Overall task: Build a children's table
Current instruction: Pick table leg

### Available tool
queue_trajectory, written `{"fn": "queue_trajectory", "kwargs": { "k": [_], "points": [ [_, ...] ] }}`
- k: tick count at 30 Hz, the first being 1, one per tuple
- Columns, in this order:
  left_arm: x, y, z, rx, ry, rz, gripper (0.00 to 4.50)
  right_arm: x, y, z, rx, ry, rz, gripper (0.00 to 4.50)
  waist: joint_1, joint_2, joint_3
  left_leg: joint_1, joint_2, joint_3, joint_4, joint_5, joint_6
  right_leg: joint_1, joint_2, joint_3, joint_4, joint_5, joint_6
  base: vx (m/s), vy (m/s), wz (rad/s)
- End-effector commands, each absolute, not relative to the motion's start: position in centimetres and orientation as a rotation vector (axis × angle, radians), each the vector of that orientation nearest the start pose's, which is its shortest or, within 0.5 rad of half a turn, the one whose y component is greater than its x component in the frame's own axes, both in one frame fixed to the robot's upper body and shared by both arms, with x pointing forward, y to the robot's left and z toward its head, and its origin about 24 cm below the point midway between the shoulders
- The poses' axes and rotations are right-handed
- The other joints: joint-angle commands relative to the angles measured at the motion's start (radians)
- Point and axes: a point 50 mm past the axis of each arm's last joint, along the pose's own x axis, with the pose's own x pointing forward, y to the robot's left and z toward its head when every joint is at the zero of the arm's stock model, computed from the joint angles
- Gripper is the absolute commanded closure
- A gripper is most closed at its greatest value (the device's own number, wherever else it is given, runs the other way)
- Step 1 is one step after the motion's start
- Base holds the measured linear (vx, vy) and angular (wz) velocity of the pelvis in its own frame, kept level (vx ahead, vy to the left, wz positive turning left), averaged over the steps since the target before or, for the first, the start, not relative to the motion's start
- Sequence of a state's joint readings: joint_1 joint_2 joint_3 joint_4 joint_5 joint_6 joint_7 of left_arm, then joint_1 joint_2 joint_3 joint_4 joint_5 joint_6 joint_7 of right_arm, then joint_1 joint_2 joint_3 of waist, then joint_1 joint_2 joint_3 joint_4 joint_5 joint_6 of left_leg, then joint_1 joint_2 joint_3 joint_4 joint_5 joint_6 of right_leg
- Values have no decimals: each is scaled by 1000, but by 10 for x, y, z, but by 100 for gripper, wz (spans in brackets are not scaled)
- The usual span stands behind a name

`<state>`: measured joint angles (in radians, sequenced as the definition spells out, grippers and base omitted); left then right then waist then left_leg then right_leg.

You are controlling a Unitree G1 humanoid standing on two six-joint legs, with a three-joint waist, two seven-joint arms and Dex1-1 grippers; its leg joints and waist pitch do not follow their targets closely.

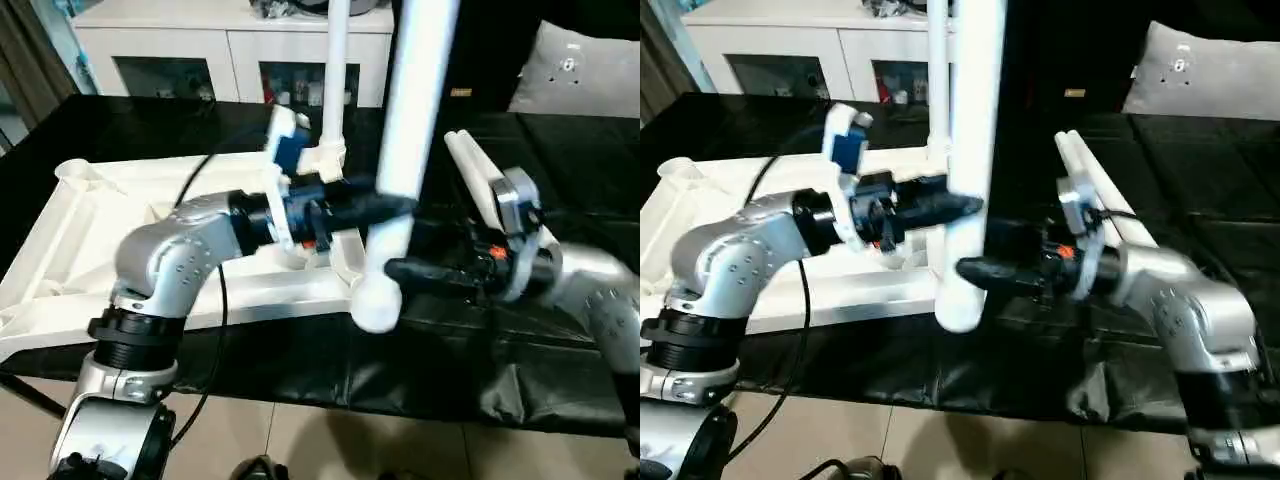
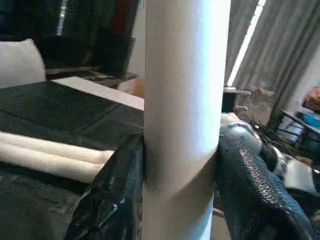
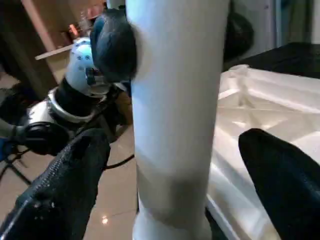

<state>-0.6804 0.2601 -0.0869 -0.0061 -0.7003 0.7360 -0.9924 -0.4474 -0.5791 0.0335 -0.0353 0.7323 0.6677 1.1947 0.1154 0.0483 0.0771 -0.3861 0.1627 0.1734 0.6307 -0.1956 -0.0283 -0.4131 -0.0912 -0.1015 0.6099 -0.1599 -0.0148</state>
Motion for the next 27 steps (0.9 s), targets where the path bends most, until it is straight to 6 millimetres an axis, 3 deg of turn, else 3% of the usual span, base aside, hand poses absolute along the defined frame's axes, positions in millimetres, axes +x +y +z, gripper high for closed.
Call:
{"fn": "queue_trajectory", "kwargs": {
  "k": [1,8,9,21,27],
  "points": [
    [294,71,199,-243,-22,-1536,265,277,-161,151,171,190,1451,0,4,-28,-88,9,58,-20,-71,-111,53,62,-69,53,-81,-384,-148,0,0,0],
    [292,65,201,-222,-26,-1583,265,276,-158,148,155,223,1511,28,4,-29,-88,10,58,-21,-70,-125,50,62,-70,53,-82,-388,-152,0,0,0],
    [292,65,201,-220,-26,-1585,265,276,-157,147,156,224,1511,64,5,-34,-89,10,58,-21,-70,-119,51,63,-70,53,-80,-387,-151,0,0,0],
    [287,54,201,-194,-25,-1647,265,276,-151,142,150,252,1546,163,5,-31,-90,10,59,-21,-69,-117,54,63,-69,53,-78,-367,-162,0,0,0],
    [288,54,200,-188,-22,-1644,265,275,-149,140,146,260,1560,163,5,-30,-91,9,59,-22,-69,-113,53,64,-70,53,-77,-360,-163,0,0,0]
  ]
}}
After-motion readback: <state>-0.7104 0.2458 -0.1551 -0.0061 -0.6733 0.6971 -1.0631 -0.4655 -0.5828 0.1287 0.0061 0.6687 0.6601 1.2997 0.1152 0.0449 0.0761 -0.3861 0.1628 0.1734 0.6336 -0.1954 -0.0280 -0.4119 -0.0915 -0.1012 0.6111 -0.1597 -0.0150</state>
